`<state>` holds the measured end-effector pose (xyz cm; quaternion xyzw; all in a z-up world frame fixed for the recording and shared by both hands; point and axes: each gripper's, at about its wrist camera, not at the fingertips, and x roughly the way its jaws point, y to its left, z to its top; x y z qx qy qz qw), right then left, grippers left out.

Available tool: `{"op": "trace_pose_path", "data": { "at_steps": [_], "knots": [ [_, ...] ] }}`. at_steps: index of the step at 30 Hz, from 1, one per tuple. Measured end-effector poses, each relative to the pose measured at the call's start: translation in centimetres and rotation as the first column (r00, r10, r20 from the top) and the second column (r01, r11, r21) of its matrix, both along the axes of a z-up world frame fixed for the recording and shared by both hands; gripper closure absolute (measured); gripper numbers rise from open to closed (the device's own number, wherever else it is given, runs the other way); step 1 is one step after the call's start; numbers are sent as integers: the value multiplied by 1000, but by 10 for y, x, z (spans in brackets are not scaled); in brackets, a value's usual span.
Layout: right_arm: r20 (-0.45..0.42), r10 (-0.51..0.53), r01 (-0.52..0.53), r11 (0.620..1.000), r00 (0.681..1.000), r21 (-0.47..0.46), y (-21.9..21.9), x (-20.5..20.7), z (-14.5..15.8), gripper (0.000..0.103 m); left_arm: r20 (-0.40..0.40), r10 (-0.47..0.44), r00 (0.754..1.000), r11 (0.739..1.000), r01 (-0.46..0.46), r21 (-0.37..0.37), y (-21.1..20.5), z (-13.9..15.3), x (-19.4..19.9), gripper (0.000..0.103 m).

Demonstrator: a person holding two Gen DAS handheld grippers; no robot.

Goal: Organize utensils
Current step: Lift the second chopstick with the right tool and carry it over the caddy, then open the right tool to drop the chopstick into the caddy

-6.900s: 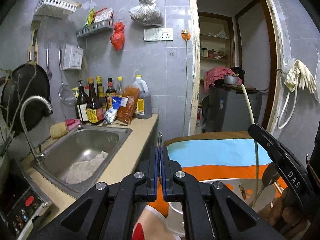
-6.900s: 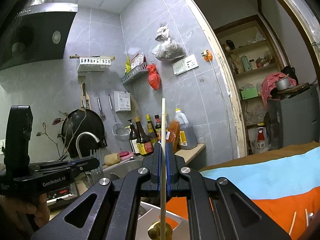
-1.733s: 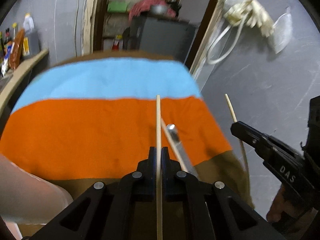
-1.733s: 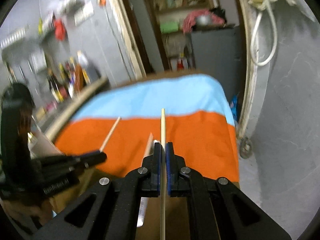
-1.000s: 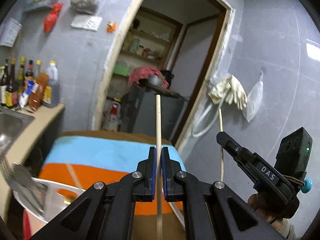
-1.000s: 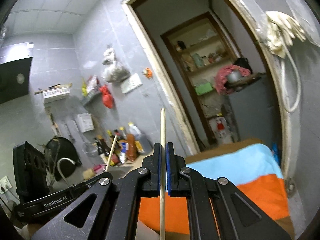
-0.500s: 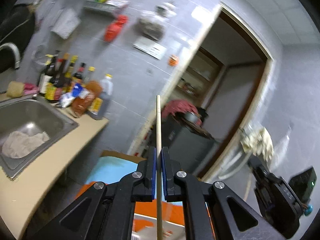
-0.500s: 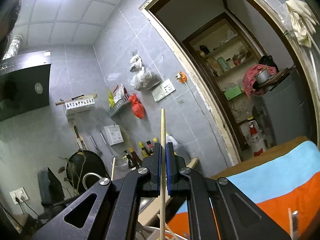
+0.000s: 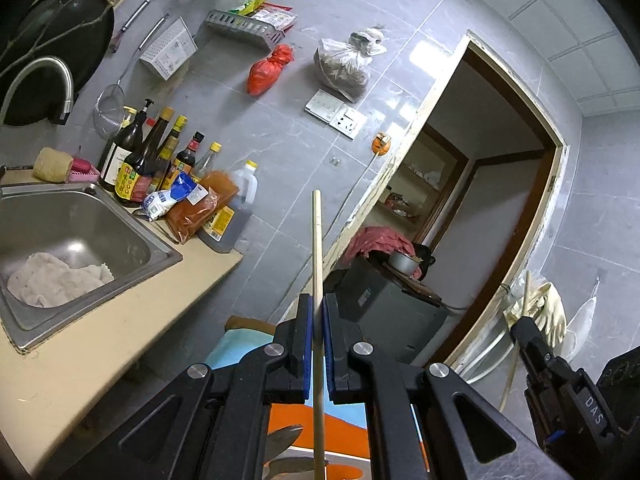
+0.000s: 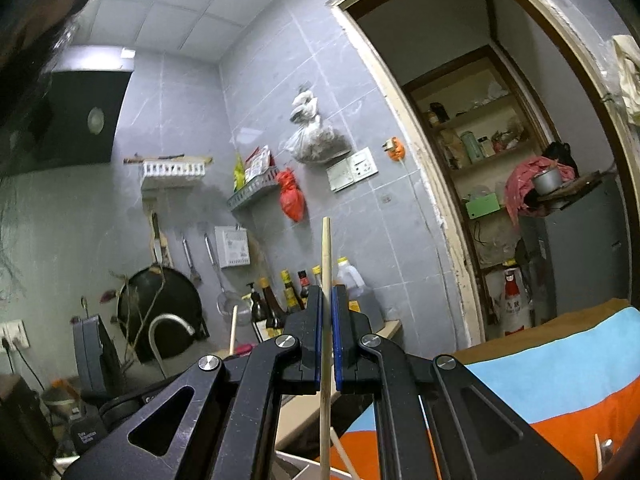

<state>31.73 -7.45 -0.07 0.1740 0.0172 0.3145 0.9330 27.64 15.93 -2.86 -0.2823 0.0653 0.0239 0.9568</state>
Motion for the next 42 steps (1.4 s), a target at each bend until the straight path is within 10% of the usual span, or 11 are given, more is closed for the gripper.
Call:
{"op": "trace_pose_path", "data": {
  "at_steps": [42],
  "knots": [
    [-12,-38,36,991,999,-129,7,-17,-24,98,28,52,998,989,-56,136,-23,-8,-24,98]
  ]
}}
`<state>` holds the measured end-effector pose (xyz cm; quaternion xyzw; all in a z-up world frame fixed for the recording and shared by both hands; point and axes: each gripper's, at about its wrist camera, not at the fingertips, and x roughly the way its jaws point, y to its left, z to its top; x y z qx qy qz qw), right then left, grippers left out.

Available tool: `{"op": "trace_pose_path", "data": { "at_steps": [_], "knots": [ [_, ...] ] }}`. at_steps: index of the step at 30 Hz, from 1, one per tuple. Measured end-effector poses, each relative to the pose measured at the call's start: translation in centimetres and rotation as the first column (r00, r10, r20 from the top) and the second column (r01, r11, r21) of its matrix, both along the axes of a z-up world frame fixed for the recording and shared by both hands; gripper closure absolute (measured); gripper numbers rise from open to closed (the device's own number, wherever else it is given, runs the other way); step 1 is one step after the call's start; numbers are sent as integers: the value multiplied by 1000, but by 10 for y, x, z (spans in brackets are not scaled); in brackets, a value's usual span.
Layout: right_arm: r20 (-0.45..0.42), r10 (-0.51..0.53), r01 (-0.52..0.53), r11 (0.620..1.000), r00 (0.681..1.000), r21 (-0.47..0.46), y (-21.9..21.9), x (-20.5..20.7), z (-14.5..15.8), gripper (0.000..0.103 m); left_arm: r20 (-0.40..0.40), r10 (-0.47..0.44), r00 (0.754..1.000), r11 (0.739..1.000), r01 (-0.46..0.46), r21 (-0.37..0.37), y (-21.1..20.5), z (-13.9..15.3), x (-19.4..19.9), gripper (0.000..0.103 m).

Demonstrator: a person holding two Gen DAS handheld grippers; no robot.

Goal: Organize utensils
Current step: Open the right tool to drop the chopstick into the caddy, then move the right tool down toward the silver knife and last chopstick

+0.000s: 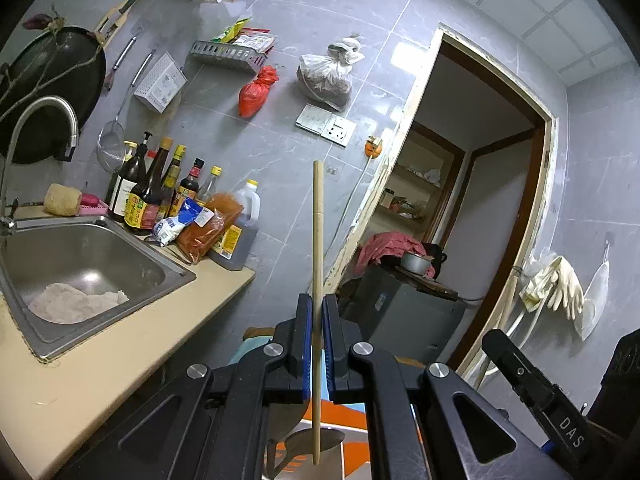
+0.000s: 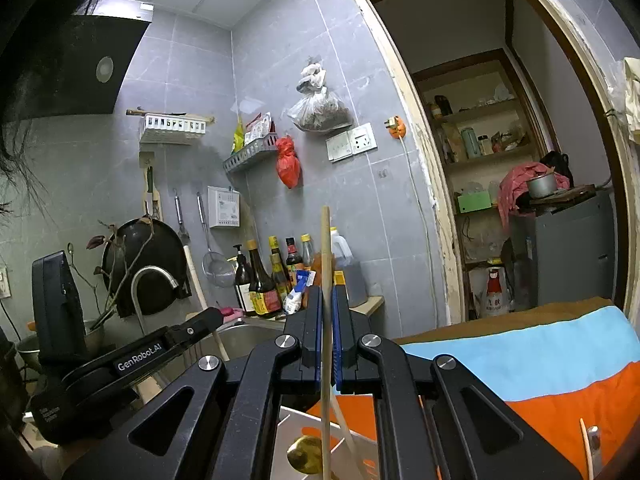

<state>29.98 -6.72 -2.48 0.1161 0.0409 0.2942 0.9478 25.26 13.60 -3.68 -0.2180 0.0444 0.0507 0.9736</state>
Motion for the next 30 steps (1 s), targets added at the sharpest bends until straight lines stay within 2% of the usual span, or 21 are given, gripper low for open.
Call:
{"op": "trace_pose_path", "data": {
  "at_steps": [3,5,7,8,13,15,17,19,21,22,24,26,30],
  "knots": [
    [-9,1,-1,1000,1000,-4,-2,-1,0,97,-29,-10,1000,1000,10,12,-1,1,1,98],
    [-15,2,-2,1000,1000,-9,-3,-1,2,94,-51,-18,999,1000,19,25,-3,2,1,93],
    [-23,5,-5,1000,1000,-7,-5,0,3,74,-56,-28,998,999,29,30,-4,4,-1,84],
    [-26,4,-4,1000,1000,-1,-8,-1,3,70,-58,-39,998,999,41,30,-5,6,-2,79],
    [-20,-6,7,1000,1000,12,-19,-2,10,69,-49,-44,998,998,46,36,-11,15,-7,61],
    [-8,-15,16,1000,1000,14,-25,-3,17,69,-43,-45,998,998,46,31,-11,19,-8,57],
    [-1,-28,28,1000,1000,14,-32,-4,23,65,-43,-41,998,998,43,35,-14,24,-8,50],
    [8,-47,47,999,999,23,-42,-6,31,53,-40,-41,998,998,43,41,-18,29,-8,43],
    [17,-68,68,997,998,29,-52,-8,39,48,-34,-42,999,998,44,52,-23,35,-7,36],
    [19,-84,83,996,996,28,-58,-9,43,45,-30,-45,999,997,47,59,-27,38,-7,29],
    [20,-114,113,993,993,28,-69,-11,49,31,-22,-49,999,996,50,76,-37,46,-6,21],
    [17,-145,145,989,989,28,-83,-13,57,24,-21,-50,999,994,52,92,-48,51,-5,8],
    [2,-196,196,980,981,24,-111,-18,65,12,-26,-61,998,990,64,127,-72,60,-3,2]
  ]
}}
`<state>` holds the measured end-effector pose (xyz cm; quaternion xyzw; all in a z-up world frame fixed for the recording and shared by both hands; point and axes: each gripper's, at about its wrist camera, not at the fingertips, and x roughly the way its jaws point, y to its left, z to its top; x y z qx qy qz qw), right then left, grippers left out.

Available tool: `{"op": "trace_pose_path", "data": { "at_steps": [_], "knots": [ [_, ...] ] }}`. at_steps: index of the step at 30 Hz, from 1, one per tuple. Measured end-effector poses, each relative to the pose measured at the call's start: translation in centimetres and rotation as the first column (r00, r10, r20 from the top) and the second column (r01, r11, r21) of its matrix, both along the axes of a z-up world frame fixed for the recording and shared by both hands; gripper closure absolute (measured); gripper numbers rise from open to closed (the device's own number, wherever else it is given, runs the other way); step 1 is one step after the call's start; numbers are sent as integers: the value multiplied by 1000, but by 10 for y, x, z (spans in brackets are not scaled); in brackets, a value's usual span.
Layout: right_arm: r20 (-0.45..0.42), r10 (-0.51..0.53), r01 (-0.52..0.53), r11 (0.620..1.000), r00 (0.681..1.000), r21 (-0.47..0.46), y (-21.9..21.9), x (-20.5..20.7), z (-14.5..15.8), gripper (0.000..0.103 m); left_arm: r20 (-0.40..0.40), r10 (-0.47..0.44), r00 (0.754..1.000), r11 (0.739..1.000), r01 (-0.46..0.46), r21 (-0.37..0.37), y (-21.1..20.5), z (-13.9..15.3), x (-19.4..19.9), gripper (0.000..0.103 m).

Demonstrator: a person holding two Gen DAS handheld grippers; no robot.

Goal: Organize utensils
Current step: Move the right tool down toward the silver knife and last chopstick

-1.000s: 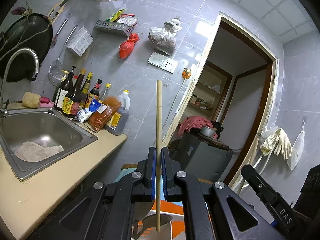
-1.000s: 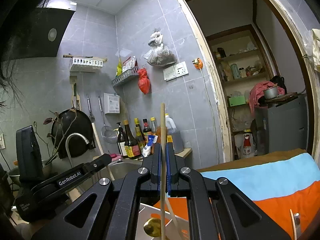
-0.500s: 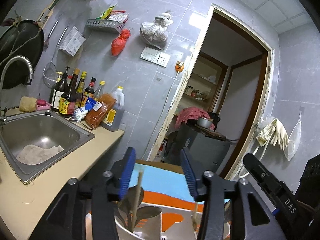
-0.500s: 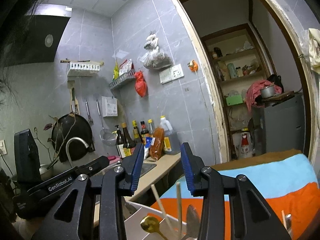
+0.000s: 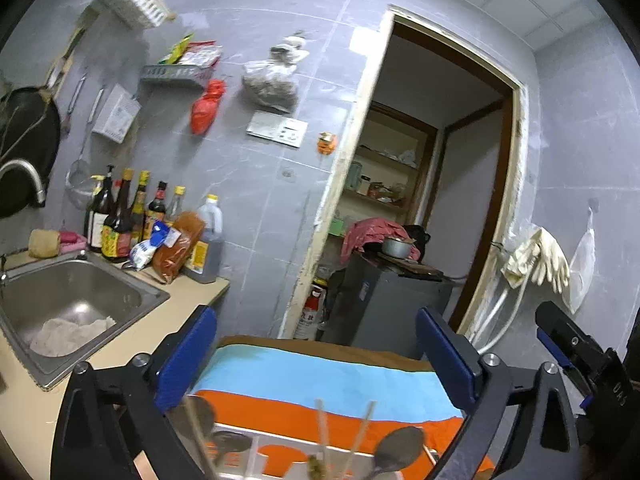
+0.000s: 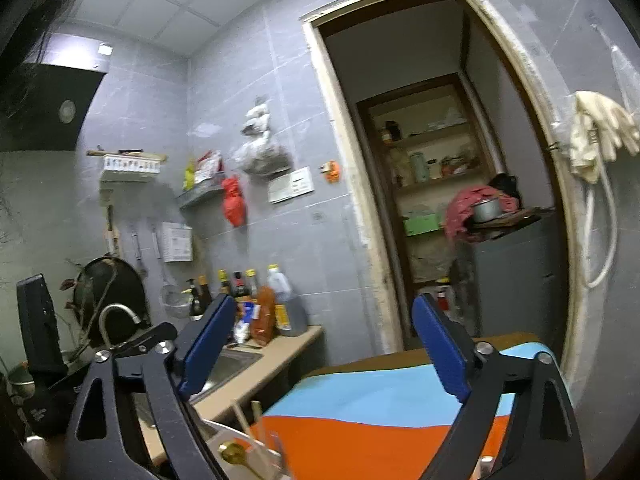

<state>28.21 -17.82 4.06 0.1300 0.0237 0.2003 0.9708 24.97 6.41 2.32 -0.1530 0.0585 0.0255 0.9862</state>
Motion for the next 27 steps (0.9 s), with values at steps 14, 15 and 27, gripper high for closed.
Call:
{"op": "trace_pose_path", "data": {
  "at_steps": [14,15,27],
  "knots": [
    [-100,-143,137,988,985,-68,-99,-17,-9,6,-55,-136,989,985,141,98,-105,-2,4,0],
    [-114,-151,143,987,982,-74,-107,-17,-13,6,-66,-154,986,982,160,103,-113,-5,4,0],
    [-280,-206,178,976,938,-122,-187,1,-63,6,-206,-272,940,950,296,98,-182,-37,15,0]
  ]
}}
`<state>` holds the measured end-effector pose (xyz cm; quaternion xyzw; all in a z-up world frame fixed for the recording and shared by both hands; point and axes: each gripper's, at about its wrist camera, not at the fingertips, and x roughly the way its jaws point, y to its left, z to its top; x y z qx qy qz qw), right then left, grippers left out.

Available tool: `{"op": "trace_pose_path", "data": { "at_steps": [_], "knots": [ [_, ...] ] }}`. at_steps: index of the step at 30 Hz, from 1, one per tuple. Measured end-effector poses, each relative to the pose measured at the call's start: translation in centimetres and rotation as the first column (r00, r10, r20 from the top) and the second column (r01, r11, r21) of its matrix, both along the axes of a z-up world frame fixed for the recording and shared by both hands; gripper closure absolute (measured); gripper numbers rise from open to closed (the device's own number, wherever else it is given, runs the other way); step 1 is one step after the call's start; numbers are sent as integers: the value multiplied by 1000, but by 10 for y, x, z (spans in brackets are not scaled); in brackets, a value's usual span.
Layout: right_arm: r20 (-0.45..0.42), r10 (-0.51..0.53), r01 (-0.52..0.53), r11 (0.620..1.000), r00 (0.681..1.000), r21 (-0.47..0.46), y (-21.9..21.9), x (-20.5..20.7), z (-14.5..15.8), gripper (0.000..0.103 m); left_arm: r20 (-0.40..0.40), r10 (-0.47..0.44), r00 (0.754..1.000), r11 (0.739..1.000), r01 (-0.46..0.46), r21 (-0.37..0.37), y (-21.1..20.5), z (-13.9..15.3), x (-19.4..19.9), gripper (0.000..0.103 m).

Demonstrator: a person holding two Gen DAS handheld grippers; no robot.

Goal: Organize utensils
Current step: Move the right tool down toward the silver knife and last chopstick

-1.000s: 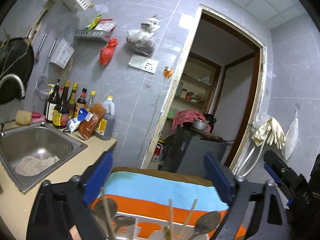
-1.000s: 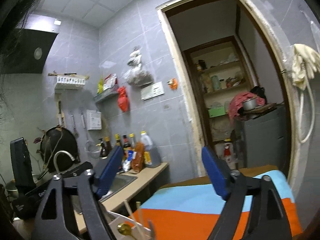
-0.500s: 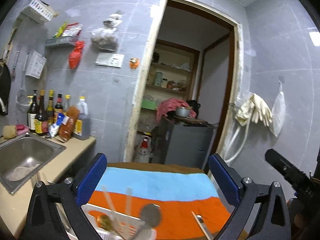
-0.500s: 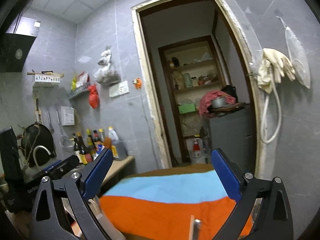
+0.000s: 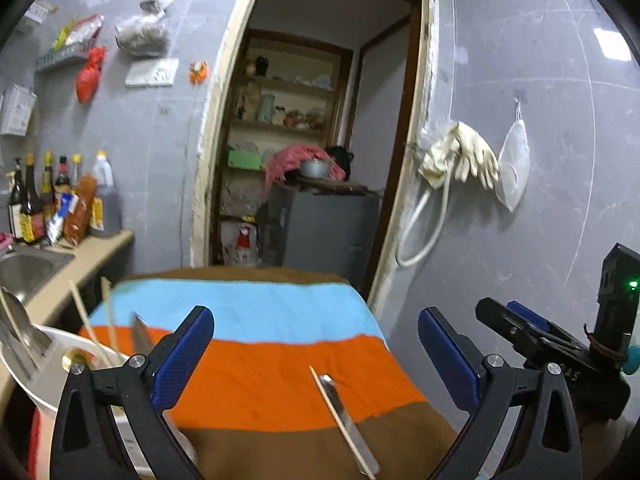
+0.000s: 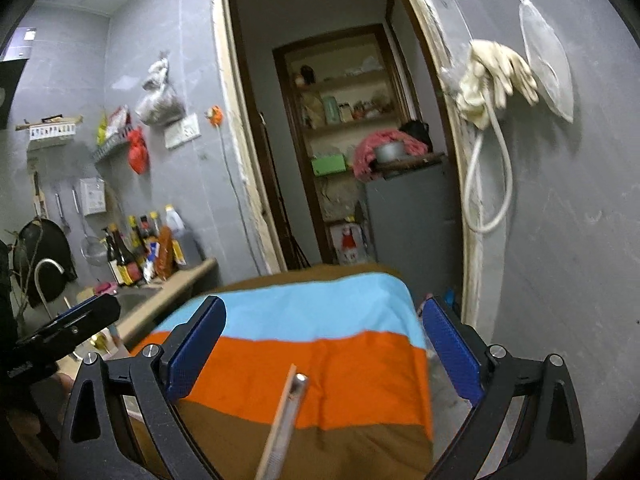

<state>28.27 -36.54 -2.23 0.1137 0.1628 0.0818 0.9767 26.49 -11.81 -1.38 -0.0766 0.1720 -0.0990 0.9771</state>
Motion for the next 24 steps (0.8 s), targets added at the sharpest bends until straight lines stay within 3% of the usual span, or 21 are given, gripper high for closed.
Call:
{"op": "trace_pose_path", "data": {
  "at_steps": [6,12,17,21,24],
  "knots": [
    [-75,12,-11,1000,997,18,-22,20,-27,6,-135,-20,991,1000,17,-21,-18,-29,18,1],
    [-156,55,-49,998,986,40,-29,43,-58,7,-233,-15,972,1000,17,6,-27,-59,36,2],
    [-229,98,-86,994,969,62,-22,62,-86,16,-336,-37,941,998,49,29,-34,-85,54,22],
    [-286,114,-97,993,952,73,-17,74,-107,37,-440,-63,896,997,78,17,-38,-108,70,43],
    [-306,124,-106,992,944,74,-13,80,-117,44,-497,-82,864,995,100,10,-42,-123,78,55]
  ]
}}
